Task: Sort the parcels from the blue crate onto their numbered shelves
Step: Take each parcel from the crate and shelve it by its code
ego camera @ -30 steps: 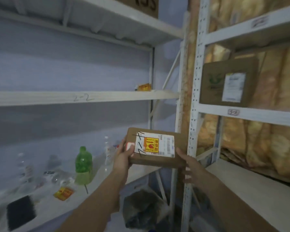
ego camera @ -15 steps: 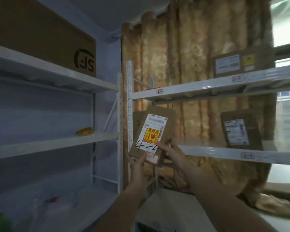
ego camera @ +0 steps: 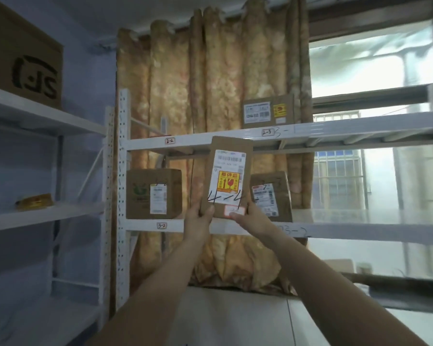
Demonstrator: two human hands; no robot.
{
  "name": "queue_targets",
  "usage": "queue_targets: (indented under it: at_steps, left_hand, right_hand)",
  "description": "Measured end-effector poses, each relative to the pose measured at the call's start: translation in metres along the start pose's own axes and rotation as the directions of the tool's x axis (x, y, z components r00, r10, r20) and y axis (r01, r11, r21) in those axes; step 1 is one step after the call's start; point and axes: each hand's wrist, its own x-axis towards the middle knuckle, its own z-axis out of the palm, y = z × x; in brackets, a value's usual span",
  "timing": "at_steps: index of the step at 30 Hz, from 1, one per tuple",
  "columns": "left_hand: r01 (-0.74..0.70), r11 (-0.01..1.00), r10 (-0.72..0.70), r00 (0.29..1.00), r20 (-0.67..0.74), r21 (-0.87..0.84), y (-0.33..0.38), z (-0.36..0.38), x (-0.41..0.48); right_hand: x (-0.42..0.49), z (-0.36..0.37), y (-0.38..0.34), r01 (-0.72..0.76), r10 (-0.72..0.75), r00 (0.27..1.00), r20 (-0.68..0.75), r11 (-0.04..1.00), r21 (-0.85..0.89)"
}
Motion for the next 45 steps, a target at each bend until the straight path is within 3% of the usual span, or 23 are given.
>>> queue_targets:
  at_steps: [3, 7, 12, 17, 22, 29, 31, 35, 39, 42, 45]
  left_hand:
    - [-0.104, 0.992, 0.090, 0.983, 0.162, 0.075, 0.004, 0.031, -0.002]
    - [-0.178, 0.960, 0.097, 0.934, 0.343, 0.215, -0.007, 0.076, -0.014]
    - [-0.157, 0.933, 0.011, 0.912, 0.411, 0.323, -0.039, 0.132, -0.045]
    - [-0.234, 0.877, -0.050, 0.824, 0.565, 0.419, -0.081, 0.183, -0.081]
    - [-0.363, 0.801, -0.128, 0.673, 0.728, 0.476, -0.120, 0.225, -0.125]
    - [-0.421, 0.787, -0.159, 0.569, 0.807, 0.452, -0.168, 0.300, -0.158]
    - [-0.416, 0.788, -0.163, 0.569, 0.806, 0.453, -0.183, 0.326, -0.165]
    - [-0.372, 0.803, -0.146, 0.635, 0.758, 0.466, -0.221, 0.391, -0.180]
    - [-0.119, 0.875, -0.268, 0.687, 0.676, 0.469, -0.274, 0.467, -0.191]
    - [-0.051, 0.871, -0.305, 0.724, 0.619, 0.489, -0.319, 0.512, -0.198]
    - [0.025, 0.860, -0.371, 0.716, 0.592, 0.510, -0.358, 0.545, -0.206]
  right_hand:
    - [-0.007, -0.026, 0.012, -0.047, 0.033, 0.986, -0.164, 0.996, -0.080]
    - [-0.030, -0.070, 0.033, -0.093, 0.002, 0.939, -0.343, 0.964, -0.249]
    - [-0.070, -0.114, 0.065, -0.232, 0.097, 0.940, -0.328, 0.885, -0.404]
    - [-0.122, -0.154, 0.105, -0.391, 0.247, 0.918, -0.310, 0.694, -0.605]
    - [-0.168, -0.187, 0.151, -0.516, 0.391, 0.857, -0.336, 0.642, -0.568]
    - [-0.203, -0.237, 0.233, -0.591, 0.463, 0.806, -0.369, 0.595, -0.545]
    - [-0.206, -0.256, 0.262, -0.601, 0.451, 0.799, -0.397, 0.608, -0.518]
    - [-0.203, -0.295, 0.340, -0.629, 0.423, 0.773, -0.473, 0.610, -0.482]
    - [-0.196, -0.331, 0.435, -0.666, 0.465, 0.742, -0.483, 0.590, -0.456]
    - [-0.192, -0.352, 0.501, -0.682, 0.527, 0.732, -0.432, 0.565, -0.465]
    - [-0.189, -0.360, 0.556, -0.681, 0.552, 0.732, -0.399, 0.586, -0.439]
